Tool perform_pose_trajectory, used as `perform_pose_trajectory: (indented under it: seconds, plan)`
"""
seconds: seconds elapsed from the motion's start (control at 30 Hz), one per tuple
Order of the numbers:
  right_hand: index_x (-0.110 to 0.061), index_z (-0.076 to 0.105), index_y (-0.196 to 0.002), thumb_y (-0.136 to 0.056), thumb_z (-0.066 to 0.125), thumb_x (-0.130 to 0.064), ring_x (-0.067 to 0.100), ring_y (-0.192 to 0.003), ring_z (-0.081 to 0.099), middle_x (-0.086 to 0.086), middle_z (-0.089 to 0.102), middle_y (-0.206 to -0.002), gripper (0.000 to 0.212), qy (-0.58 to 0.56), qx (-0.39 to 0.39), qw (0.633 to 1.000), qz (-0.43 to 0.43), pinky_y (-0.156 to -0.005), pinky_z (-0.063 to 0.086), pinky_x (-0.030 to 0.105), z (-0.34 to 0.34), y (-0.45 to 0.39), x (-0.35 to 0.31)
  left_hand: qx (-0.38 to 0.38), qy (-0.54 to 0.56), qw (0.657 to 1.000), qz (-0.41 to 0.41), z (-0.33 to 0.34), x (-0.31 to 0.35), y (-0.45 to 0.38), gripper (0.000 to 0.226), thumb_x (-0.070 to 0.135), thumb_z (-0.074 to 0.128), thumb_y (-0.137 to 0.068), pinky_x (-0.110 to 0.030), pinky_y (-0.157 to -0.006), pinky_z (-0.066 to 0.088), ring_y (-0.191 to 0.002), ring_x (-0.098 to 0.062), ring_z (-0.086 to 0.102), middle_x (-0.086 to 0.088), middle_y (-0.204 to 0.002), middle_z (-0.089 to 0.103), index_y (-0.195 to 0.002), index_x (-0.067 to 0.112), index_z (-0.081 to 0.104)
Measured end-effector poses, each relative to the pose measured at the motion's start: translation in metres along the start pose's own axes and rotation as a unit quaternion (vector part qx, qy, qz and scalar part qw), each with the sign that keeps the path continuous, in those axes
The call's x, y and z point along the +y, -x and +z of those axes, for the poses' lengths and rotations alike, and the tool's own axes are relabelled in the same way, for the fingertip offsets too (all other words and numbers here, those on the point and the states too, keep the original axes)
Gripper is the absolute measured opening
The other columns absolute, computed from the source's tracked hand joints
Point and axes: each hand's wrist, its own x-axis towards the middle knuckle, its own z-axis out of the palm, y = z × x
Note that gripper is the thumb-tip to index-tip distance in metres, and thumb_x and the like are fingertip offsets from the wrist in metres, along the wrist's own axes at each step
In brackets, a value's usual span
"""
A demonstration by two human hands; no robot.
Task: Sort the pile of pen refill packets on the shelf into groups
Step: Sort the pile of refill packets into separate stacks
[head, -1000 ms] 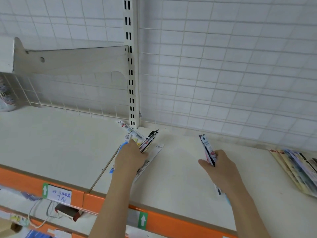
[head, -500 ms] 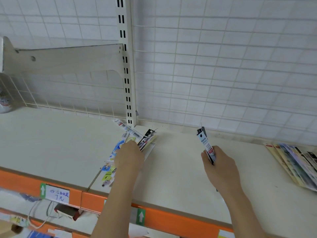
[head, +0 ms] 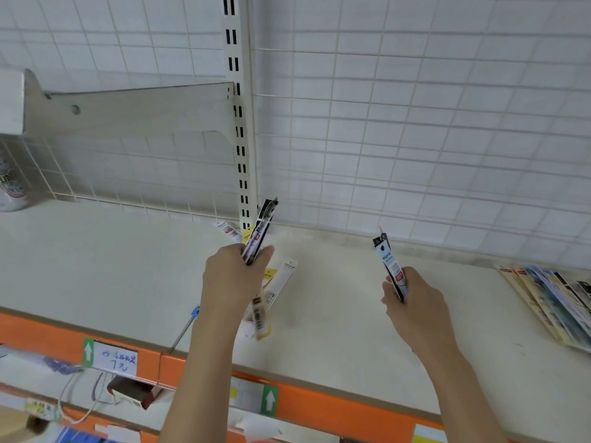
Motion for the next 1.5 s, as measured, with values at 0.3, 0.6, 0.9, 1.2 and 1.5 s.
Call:
perform_pose_trajectory:
  seconds: [0.3,0.6,0.9,1.2,1.5]
  plan:
    - [-0.015,0.050,-0.092,-0.092,0.048,-0.023,0.034,-0.073,0.066,0.011,0.067,-0.081,0.009,-0.003,-0.065,0.997,-0.033,-0.069,0.055,0.045,0.017,0.001,-0.019,0.008,0.077,0.997,-0.001,-0.016,-0.021,0.001,0.007,0.015,0.045,-0.096,-0.027,-0.058,0.041,-0.069,-0.019,0.058,-0.003,-0.087,0.069,-0.098,0.009,0.049]
    - [-0.016,0.046,-0.085,-0.090,0.051,-0.030,0.024,-0.073,0.054,0.001,0.055,-0.080,0.015,0.082,-0.187,0.974,-0.099,-0.064,0.044,0.032,0.061,0.001,-0.075,0.122,0.072,0.990,0.022,-0.043,-0.036,0.005,0.024,0.027,0.038,-0.100,-0.023,-0.049,0.046,-0.056,-0.006,0.065,0.009,-0.090,0.064,-0.098,0.013,0.056]
    - [-0.016,0.052,-0.092,-0.085,0.052,-0.058,0.025,-0.084,0.056,0.002,0.056,-0.086,0.043,0.172,-0.228,0.954,-0.086,-0.069,0.040,0.028,0.098,0.002,-0.109,0.114,0.025,0.993,0.016,-0.044,-0.055,0.009,0.025,0.026,0.042,-0.097,-0.035,-0.058,0.046,-0.061,-0.030,0.057,-0.006,-0.065,0.058,-0.083,0.006,0.050]
    - [-0.020,0.039,-0.065,-0.087,0.049,-0.032,0.025,-0.076,0.052,-0.003,0.045,-0.068,0.027,0.209,-0.247,0.946,-0.030,-0.056,0.035,0.025,0.074,-0.009,-0.086,-0.033,-0.092,0.994,-0.048,-0.041,-0.053,0.006,0.021,0.028,0.070,-0.079,-0.022,-0.047,0.034,-0.054,-0.014,0.048,0.004,-0.059,0.048,-0.081,0.011,0.057]
    - [-0.022,0.036,-0.068,-0.087,0.049,-0.022,0.022,-0.074,0.053,-0.004,0.049,-0.073,0.023,0.149,-0.195,0.969,-0.012,-0.059,0.038,0.029,0.047,-0.010,-0.054,-0.091,-0.191,0.975,-0.067,-0.003,-0.048,0.004,0.032,0.038,0.061,-0.083,-0.026,-0.063,0.039,-0.081,-0.025,0.055,-0.005,-0.092,0.056,-0.096,0.009,0.057]
